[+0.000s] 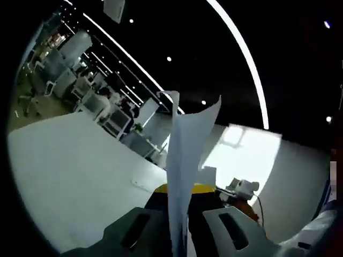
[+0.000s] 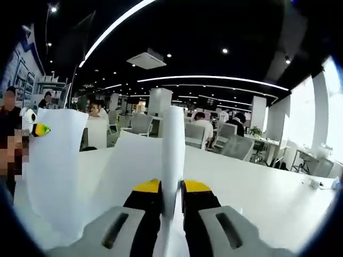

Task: Organize the stack of printing papers by aligning and flattening the scattered papers on the table

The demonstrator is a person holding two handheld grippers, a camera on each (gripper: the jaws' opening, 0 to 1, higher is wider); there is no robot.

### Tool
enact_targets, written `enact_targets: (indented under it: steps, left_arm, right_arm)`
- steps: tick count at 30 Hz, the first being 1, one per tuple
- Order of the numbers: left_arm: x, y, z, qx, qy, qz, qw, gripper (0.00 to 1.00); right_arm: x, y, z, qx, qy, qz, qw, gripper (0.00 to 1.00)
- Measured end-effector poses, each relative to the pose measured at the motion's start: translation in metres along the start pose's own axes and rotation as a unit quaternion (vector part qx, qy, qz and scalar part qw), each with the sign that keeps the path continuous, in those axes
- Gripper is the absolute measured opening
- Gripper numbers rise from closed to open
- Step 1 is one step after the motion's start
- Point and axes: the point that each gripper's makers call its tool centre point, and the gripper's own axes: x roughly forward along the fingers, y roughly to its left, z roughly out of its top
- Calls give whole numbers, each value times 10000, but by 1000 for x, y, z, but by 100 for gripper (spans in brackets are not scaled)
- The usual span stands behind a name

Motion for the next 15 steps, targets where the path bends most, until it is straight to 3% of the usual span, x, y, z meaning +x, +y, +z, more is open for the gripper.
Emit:
enact_targets:
  steps: [5,7,9,11,15]
  left_arm:
    - [0,-5,3,-547,-166,19,9984,6]
    - [0,-11,4,-1050,-262,-87,9941,6]
    - [0,-11,1,-1086,-255,-50,9938,6]
    - [1,-14,-2,-1433,-276,-64,9893,6]
    - [4,-12,-11,-1378,-206,56,9902,6]
  right_arm:
    - [-3,12,11,-8,-127,181,9998,10]
    - [-4,15,14,13,-157,223,9996,10]
    - [-4,19,16,60,-185,285,9994,10]
    - [-4,26,19,81,-226,407,9989,10]
    - [-1,33,19,122,-259,552,9981,8]
